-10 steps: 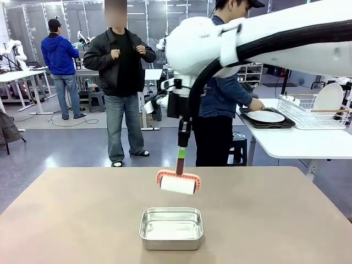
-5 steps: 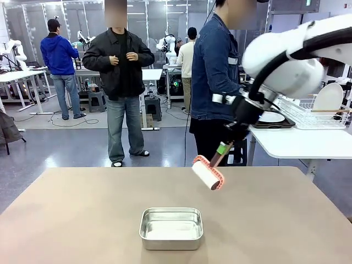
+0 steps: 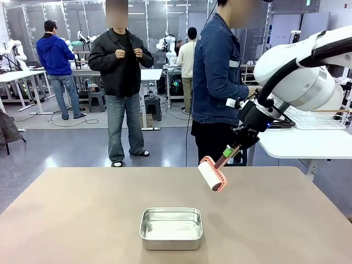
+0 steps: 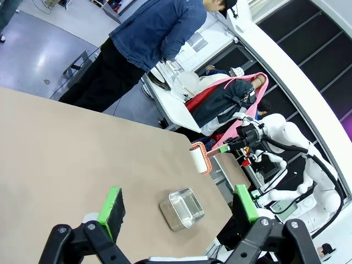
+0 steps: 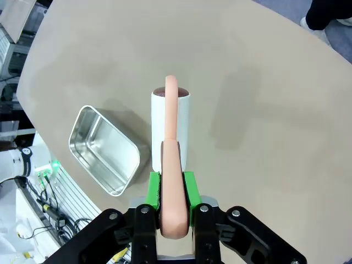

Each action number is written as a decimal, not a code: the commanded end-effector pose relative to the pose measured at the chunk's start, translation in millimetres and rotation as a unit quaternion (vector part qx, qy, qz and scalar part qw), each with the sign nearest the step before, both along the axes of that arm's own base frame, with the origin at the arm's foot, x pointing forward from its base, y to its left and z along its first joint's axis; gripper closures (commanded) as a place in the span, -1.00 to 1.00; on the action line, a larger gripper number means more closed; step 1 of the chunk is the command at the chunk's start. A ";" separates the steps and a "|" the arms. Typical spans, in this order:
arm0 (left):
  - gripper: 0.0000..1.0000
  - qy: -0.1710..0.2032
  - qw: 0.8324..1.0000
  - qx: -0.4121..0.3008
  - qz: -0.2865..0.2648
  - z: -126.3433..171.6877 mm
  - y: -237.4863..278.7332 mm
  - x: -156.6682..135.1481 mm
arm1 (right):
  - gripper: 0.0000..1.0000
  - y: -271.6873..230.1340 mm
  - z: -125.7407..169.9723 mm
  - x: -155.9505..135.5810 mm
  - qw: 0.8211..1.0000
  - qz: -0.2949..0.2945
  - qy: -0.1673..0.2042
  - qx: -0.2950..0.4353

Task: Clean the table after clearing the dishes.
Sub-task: When the right (or left) Handle tray is removed, use the right hand (or left hand) to clean the right (or left) side of the table with the Lint Roller, then place the Lint Roller back on top of the Airtight Container.

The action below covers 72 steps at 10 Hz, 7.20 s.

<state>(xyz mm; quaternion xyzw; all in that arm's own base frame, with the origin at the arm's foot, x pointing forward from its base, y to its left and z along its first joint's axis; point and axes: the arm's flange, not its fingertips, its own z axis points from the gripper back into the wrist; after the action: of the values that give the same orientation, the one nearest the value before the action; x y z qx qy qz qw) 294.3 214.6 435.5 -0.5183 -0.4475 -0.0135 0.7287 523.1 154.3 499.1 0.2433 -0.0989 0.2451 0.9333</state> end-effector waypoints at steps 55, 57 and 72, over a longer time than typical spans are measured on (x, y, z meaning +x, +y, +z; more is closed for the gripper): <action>-1.00 0.003 1.000 -0.006 -0.003 2.3 1.5 -2.4 | 0.57 -212.2 25.3 9.3 0.955 -0.213 0.021 -0.204; -1.00 0.003 1.000 -0.006 -0.003 2.3 1.5 -2.4 | 0.57 -212.2 25.3 9.3 0.955 -0.213 0.021 -0.204; -1.00 0.003 1.000 -0.006 -0.003 2.3 1.5 -2.4 | 0.57 -100.2 107.5 6.8 0.942 -0.079 -0.126 -0.299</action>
<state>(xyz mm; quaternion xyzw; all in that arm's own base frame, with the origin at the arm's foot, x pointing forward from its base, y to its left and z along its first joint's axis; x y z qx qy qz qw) 294.2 214.5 435.5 -0.5185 -0.4474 -0.0135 0.7285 534.1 20.2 585.6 -0.0488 -0.1262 0.1649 0.9770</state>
